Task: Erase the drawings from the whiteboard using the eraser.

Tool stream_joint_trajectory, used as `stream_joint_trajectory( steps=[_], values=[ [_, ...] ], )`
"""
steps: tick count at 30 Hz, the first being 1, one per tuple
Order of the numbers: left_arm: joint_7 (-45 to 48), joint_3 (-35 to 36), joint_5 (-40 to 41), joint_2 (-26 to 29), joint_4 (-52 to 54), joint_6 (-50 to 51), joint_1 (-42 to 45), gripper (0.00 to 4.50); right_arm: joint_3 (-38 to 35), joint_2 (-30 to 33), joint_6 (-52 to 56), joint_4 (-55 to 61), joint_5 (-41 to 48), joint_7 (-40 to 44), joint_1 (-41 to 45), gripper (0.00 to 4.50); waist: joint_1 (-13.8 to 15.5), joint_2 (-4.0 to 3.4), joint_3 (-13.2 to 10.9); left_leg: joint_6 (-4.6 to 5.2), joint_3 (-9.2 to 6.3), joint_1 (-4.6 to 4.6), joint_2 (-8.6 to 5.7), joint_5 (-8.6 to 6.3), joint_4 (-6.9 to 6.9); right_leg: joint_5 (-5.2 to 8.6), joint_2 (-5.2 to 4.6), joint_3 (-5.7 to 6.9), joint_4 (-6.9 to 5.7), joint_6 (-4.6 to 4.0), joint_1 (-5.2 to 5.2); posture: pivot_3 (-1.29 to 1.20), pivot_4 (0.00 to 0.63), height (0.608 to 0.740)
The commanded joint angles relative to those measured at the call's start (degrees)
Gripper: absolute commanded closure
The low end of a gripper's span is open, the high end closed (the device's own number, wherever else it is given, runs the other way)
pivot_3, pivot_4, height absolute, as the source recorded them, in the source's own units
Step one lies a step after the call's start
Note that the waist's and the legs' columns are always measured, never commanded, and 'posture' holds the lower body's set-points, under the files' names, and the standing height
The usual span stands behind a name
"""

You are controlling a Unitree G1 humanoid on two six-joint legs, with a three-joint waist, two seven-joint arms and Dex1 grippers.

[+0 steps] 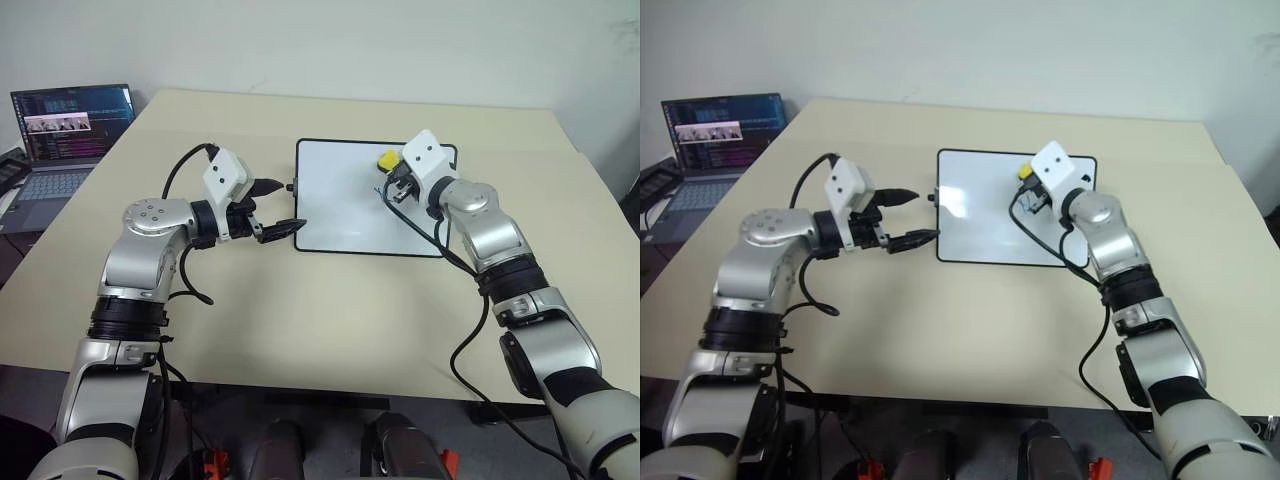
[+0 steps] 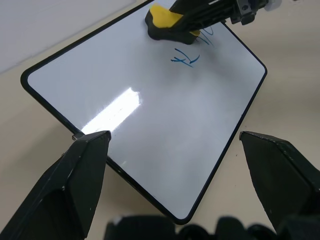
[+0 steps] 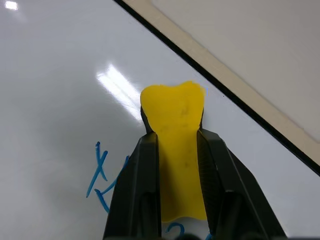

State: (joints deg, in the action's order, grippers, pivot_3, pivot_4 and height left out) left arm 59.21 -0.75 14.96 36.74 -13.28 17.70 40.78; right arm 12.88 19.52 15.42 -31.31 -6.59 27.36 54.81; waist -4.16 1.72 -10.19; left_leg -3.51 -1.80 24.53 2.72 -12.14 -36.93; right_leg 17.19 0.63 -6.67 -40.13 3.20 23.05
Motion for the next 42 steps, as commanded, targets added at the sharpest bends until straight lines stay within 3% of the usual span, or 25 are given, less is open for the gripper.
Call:
stream_joint_trajectory(
  steps=[1,4,7,14,19,23,27,31,42],
  values=[
    [-0.22,1.26,0.40,0.89,2.26,-0.44,0.80,0.00,6.01,0.35,3.57,2.84,-2.27,7.34,-6.20,3.82,-0.37,0.06,0.05,0.00,-0.03,-0.12,0.01,0.00,0.00,0.00,0.02,0.00,0.01,0.00,-0.14,0.00,0.150,0.740],
    [-0.24,1.22,0.35,0.85,2.10,-0.51,0.88,0.00,7.56,1.04,5.96,7.42,-2.83,10.66,-8.20,3.82,-0.70,0.06,0.04,0.01,-0.06,-0.79,0.01,-0.01,0.02,0.02,0.02,0.02,0.13,0.02,-0.88,0.00,0.150,0.740],
    [-0.36,1.17,0.35,0.70,2.32,-0.44,0.83,0.00,9.46,1.99,7.17,10.17,-4.06,12.69,-9.53,3.82,-0.86,0.06,0.04,0.02,-0.08,-0.83,0.02,0.01,0.00,0.06,0.07,-0.01,0.13,0.21,-0.90,0.00,0.150,0.740],
    [-0.44,1.21,0.33,0.65,2.23,-0.55,0.89,0.00,5.85,1.70,6.40,4.55,-6.16,4.83,-4.27,3.83,-0.85,0.05,0.03,0.08,-0.05,-0.85,0.01,0.19,-0.04,-0.12,0.09,-0.12,0.13,0.42,-0.88,0.00,0.150,0.740],
    [-0.34,1.54,0.62,0.99,2.75,-0.13,1.03,0.00,2.95,4.37,9.53,14.26,-0.65,12.28,-4.83,3.83,-0.43,0.03,-0.04,0.06,-0.04,-0.74,0.00,0.28,-0.03,-0.17,0.08,-0.12,0.19,0.47,-0.81,0.00,0.150,0.740],
    [0.84,2.69,1.16,2.87,2.80,0.36,1.72,0.00,-1.26,12.92,15.95,31.92,5.01,21.35,-10.14,3.83,-0.31,-0.03,-0.10,0.05,-0.07,-0.48,0.00,0.25,0.10,-0.29,0.06,-0.08,0.42,0.24,-0.68,0.00,0.150,0.740],
    [1.43,3.76,1.81,4.98,3.32,0.83,1.70,0.00,-7.59,21.94,19.85,41.33,8.94,25.30,-15.63,3.83,-0.15,-0.07,-0.12,-0.03,-0.18,-0.25,0.02,0.13,0.26,-0.25,0.03,0.08,0.82,0.17,-0.60,0.00,0.150,0.740],
    [1.07,4.21,1.21,5.99,2.70,0.31,1.68,0.00,-14.93,29.46,20.97,40.49,10.06,24.91,-19.18,3.83,0.15,-0.07,-0.14,-0.04,-0.21,-0.15,0.00,0.10,0.50,-0.24,-0.03,0.17,1.17,0.17,-0.60,0.00,0.150,0.740],
    [1.18,2.77,0.67,4.68,2.08,-0.09,2.23,0.00,-19.60,32.94,18.37,35.86,12.36,24.02,-20.20,3.83,0.07,-0.09,-0.15,-0.04,-0.15,-0.19,-0.01,0.10,0.54,-0.23,-0.05,0.14,1.14,0.15,-0.59,0.00,0.150,0.740]
  ],
)
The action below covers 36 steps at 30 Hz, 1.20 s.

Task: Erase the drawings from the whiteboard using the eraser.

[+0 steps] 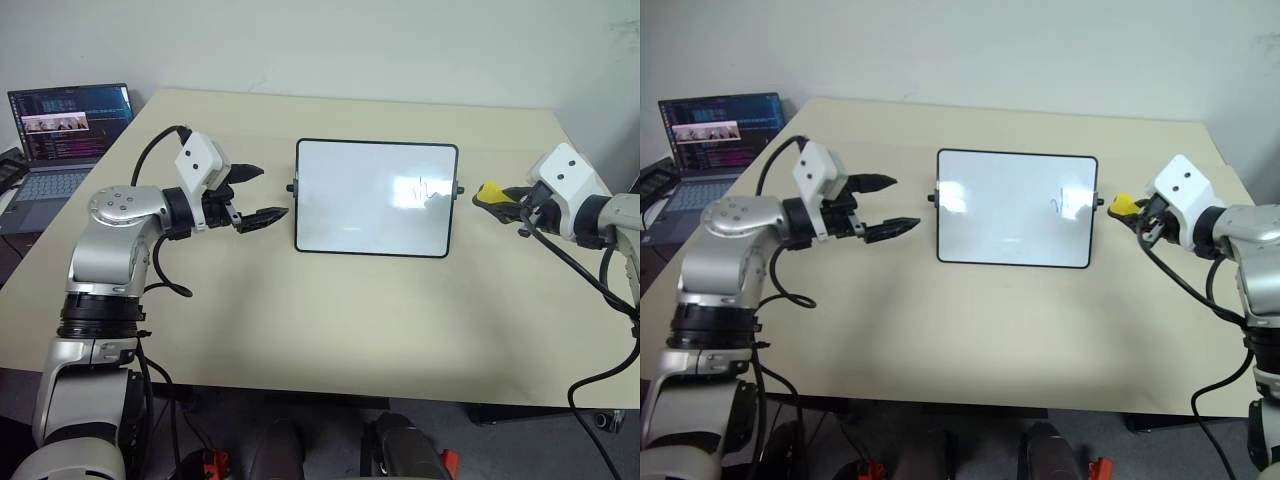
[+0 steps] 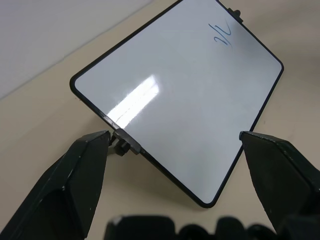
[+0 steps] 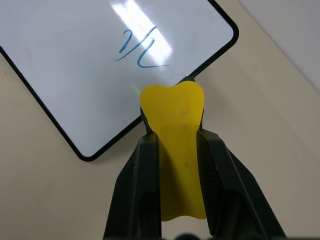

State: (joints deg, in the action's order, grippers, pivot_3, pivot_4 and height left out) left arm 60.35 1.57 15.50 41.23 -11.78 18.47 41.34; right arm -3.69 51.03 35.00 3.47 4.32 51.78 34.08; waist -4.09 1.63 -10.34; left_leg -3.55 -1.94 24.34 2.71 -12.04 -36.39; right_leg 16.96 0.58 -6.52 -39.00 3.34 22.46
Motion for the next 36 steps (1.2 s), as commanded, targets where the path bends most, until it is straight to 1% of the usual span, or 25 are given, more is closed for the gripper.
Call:
stream_joint_trajectory(
  steps=[1,12,17,18,21,24,26,29,34,36],
  values=[
    [0.08,0.41,0.10,0.14,0.43,-0.89,1.82,0.00,-3.17,1.58,-1.21,1.25,1.68,-0.39,0.37,3.83,0.01,0.00,0.00,0.00,0.00,0.00,0.00,0.00,0.00,0.00,0.00,0.00,0.00,0.00,0.00,0.00,0.150,0.740],
    [0.54,0.15,-0.05,-0.35,-0.66,-1.58,2.84,0.00,-3.32,3.15,-1.13,2.25,2.40,-1.14,-1.37,3.83,0.35,-0.01,-0.01,0.00,0.00,0.00,0.00,0.00,0.00,0.00,0.00,0.00,0.00,0.00,0.00,0.00,0.150,0.740],
    [0.61,0.06,0.02,-0.73,-0.58,-1.49,2.98,0.00,-2.64,1.19,-1.69,2.27,2.81,-2.38,0.58,3.83,0.35,-0.01,-0.01,0.00,0.00,0.00,0.00,0.00,0.00,0.00,0.00,0.00,0.00,0.00,0.00,0.00,0.150,0.740],
    [0.59,-0.08,-0.03,-0.92,-0.62,-1.50,2.92,0.00,-2.20,0.01,-1.86,1.79,2.61,-3.41,1.71,3.83,0.33,-0.01,-0.01,0.00,0.00,0.00,0.00,0.00,0.00,0.00,0.00,0.00,-0.01,0.00,0.00,0.00,0.150,0.740],
    [0.10,-1.89,-1.55,-2.09,-0.77,-2.11,2.02,0.00,0.06,-9.47,-1.87,-3.56,-0.44,-13.85,9.52,3.83,-0.46,-0.03,-0.02,0.00,0.03,-0.07,0.02,0.00,-0.02,-0.01,0.02,-0.03,-0.05,-0.01,-0.02,0.00,0.150,0.740],
    [-0.25,-2.64,-1.47,-3.67,-0.39,-1.71,1.71,0.00,3.29,-14.84,-2.98,-9.16,-4.83,-20.51,13.12,3.83,-0.51,-0.05,-0.03,-0.01,0.03,-0.13,0.01,0.01,0.00,-0.01,0.02,-0.04,-0.10,-0.01,-0.06,0.00,0.150,0.740],
    [0.04,-3.33,-1.43,-4.16,0.01,-1.56,1.74,0.00,5.68,-16.18,-3.68,-12.36,-8.02,-23.75,14.27,3.83,-0.31,-0.05,-0.03,-0.01,0.02,-0.09,0.00,0.01,0.00,-0.01,0.01,-0.03,-0.07,-0.01,-0.05,0.00,0.150,0.740],
    [0.07,-3.49,-1.13,-4.54,0.37,-1.31,2.04,0.00,7.13,-17.82,-4.76,-15.33,-9.54,-25.74,15.23,3.83,0.42,-0.07,-0.04,-0.01,0.04,0.08,-0.03,0.01,0.00,-0.01,-0.05,-0.01,-0.02,-0.01,0.12,0.00,0.150,0.740],
    [0.17,-3.01,-0.67,-4.23,0.99,-0.90,1.76,0.00,8.89,-20.68,-5.80,-17.03,-10.91,-26.91,15.71,3.83,0.75,-0.07,-0.04,-0.02,0.12,0.47,-0.02,0.02,0.01,-0.02,-0.05,-0.06,-0.19,-0.02,0.68,0.00,0.150,0.740],
    [0.22,-2.85,-0.59,-4.01,1.25,-0.77,1.52,0.00,8.97,-21.16,-5.75,-17.03,-10.93,-26.95,15.92,3.83,0.76,-0.07,-0.04,-0.02,0.14,0.47,-0.02,0.02,0.01,-0.02,-0.05,-0.08,-0.21,-0.02,0.70,0.00,0.150,0.740]
  ],
)
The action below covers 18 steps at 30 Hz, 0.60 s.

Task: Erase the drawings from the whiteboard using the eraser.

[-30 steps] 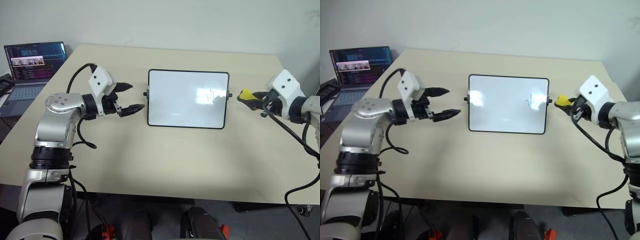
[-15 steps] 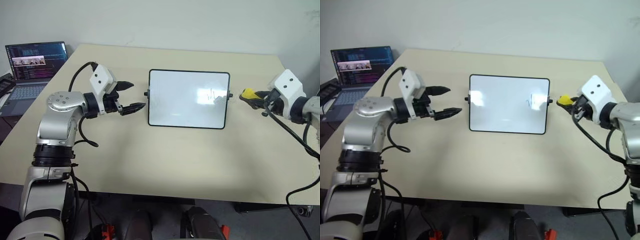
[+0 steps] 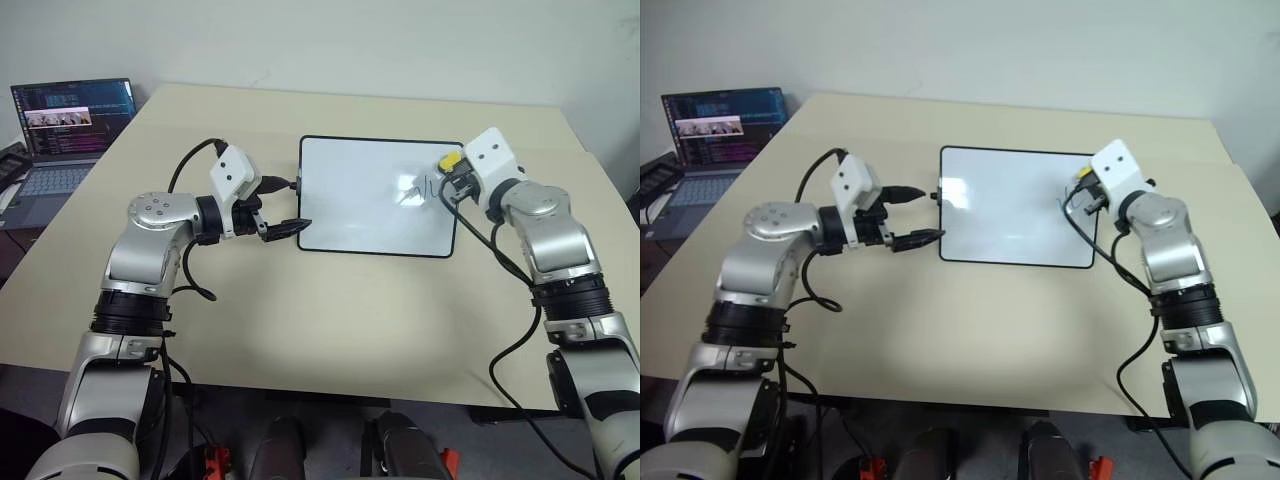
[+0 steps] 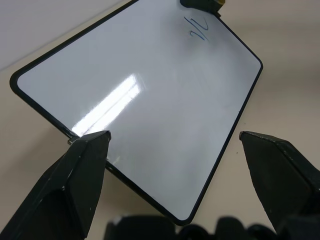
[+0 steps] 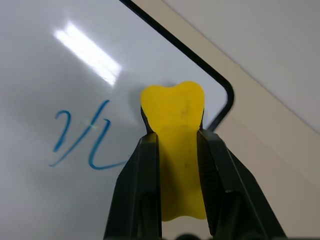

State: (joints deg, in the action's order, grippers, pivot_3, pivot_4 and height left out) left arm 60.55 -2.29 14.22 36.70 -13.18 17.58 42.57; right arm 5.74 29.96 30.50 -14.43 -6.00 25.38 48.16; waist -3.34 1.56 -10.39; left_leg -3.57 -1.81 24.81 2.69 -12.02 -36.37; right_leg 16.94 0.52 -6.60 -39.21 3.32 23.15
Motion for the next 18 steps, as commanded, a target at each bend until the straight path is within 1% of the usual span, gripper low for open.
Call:
stream_joint_trajectory(
  steps=[1,7,10,14,18],
  values=[
    [0.04,1.09,0.77,0.62,2.80,0.22,0.17,0.00,-0.42,-0.35,-1.09,0.84,-0.59,-0.63,1.93,3.83,0.04,0.00,0.00,0.00,0.00,0.00,0.00,0.00,0.00,0.00,0.00,0.00,0.00,0.00,0.00,0.00,0.150,0.740],
    [-0.18,1.35,0.84,0.77,3.52,0.84,-0.12,0.00,1.97,-3.17,0.70,-2.70,-3.56,-3.83,3.11,3.83,-0.23,0.00,0.00,0.00,0.02,-0.01,0.00,0.00,-0.03,0.00,0.01,-0.02,-0.09,0.00,0.00,0.00,0.150,0.740],
    [-0.31,1.41,0.86,0.78,3.78,0.99,-0.24,0.00,4.45,-3.75,0.36,-3.71,-6.15,-4.55,2.31,3.83,-0.34,0.00,0.00,0.00,0.05,-0.05,0.00,0.00,-0.23,0.00,0.04,-0.07,-0.34,0.00,0.01,0.00,0.150,0.740],
    [-0.43,1.55,0.86,0.91,4.03,1.12,-0.38,0.00,7.34,-4.91,0.55,-2.25,-7.16,-2.81,-1.24,3.83,-0.57,0.04,0.03,0.00,0.06,-0.10,0.00,0.00,-0.54,0.01,0.08,-0.14,-0.71,0.01,0.00,0.00,0.150,0.740],
    [-0.56,1.67,0.74,1.06,4.08,1.12,-0.47,0.00,12.25,-6.63,2.14,3.03,-7.62,1.18,-6.74,3.83,-1.04,0.16,0.12,0.02,0.03,-0.24,0.02,0.02,-0.58,-0.02,0.15,-0.17,-0.78,0.05,-0.11,0.00,0.150,0.740]
  ],
)
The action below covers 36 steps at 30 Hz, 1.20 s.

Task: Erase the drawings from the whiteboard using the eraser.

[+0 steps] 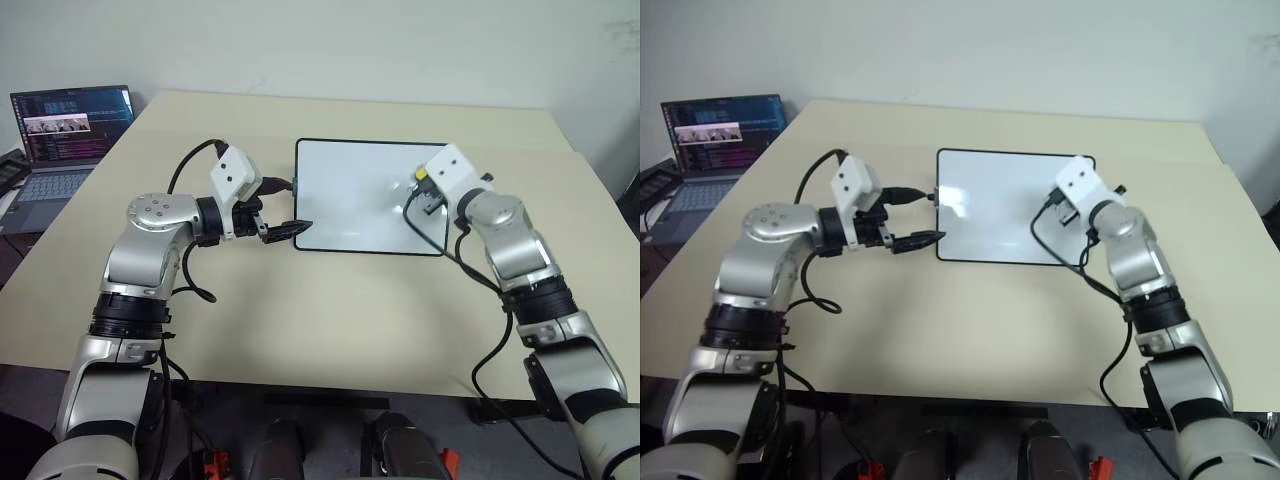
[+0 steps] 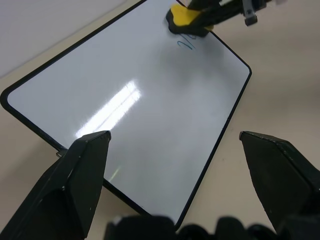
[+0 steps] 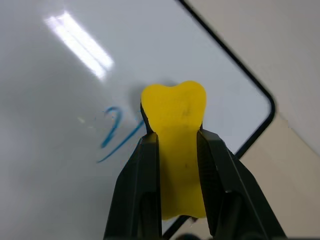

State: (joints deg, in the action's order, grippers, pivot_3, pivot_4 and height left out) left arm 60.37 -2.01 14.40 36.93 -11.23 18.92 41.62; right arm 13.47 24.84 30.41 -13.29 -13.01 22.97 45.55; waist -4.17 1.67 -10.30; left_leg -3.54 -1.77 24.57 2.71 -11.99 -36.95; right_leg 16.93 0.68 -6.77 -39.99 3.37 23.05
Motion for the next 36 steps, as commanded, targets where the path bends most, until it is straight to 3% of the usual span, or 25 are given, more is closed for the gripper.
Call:
stream_joint_trajectory(
  steps=[1,5,11,19,26,32,36],
  values=[
    [-0.39,1.43,0.57,0.85,2.16,-0.22,0.48,0.00,5.19,-1.93,2.65,2.99,-0.80,4.11,-5.01,3.83,-0.54,0.05,0.03,0.01,0.00,-0.11,0.01,0.00,0.00,0.00,0.01,-0.01,0.00,0.01,-0.12,0.00,0.150,0.740],
    [-0.40,1.52,0.57,0.95,2.21,-0.22,0.49,0.00,5.97,-2.92,4.03,5.25,-1.25,5.20,-6.43,3.83,-1.13,0.05,0.03,0.01,0.08,-0.86,0.02,0.00,0.03,0.14,0.03,-0.14,0.04,0.25,-0.81,0.00,0.150,0.740],
    [-0.47,1.48,0.41,1.01,2.09,-0.29,0.65,0.00,4.24,-2.36,3.38,3.40,-1.87,4.41,-4.71,3.83,-1.02,0.05,0.03,0.05,0.09,-0.87,0.02,0.05,0.00,0.12,0.04,-0.17,0.04,0.33,-0.81,0.00,0.150,0.740],
    [-0.53,1.45,0.42,1.05,2.25,-0.33,0.55,0.00,-3.17,1.46,3.63,-9.08,-2.58,-3.60,1.56,3.85,-0.71,0.07,0.03,0.10,0.16,-0.87,0.00,0.13,-0.04,0.03,0.02,-0.25,0.06,0.40,-0.82,0.00,0.150,0.740],
    [-0.54,1.56,0.58,1.06,2.09,-0.37,0.76,0.00,-5.02,3.48,2.99,-14.14,-2.90,-6.36,2.92,3.86,-0.55,0.24,0.13,0.14,0.16,-0.85,-0.04,0.17,-0.02,0.02,0.00,-0.30,0.17,0.41,-0.88,0.00,0.150,0.740],
    [-0.39,1.45,0.55,1.00,1.80,-0.48,1.10,0.00,-4.75,1.58,3.61,-9.76,-0.96,-4.10,1.79,3.86,-0.51,0.26,0.15,0.24,0.16,-0.81,-0.10,0.24,-0.04,-0.01,0.01,-0.40,0.45,0.41,-0.99,0.00,0.150,0.740],
    [0.35,1.88,1.61,1.05,2.25,0.19,1.45,0.00,-7.52,0.97,1.72,2.97,7.40,5.31,0.14,3.86,-0.60,0.25,0.13,0.24,0.17,-0.70,-0.09,0.24,0.06,-0.11,0.01,-0.39,0.58,0.54,-0.94,0.00,0.150,0.740]
  ],
)
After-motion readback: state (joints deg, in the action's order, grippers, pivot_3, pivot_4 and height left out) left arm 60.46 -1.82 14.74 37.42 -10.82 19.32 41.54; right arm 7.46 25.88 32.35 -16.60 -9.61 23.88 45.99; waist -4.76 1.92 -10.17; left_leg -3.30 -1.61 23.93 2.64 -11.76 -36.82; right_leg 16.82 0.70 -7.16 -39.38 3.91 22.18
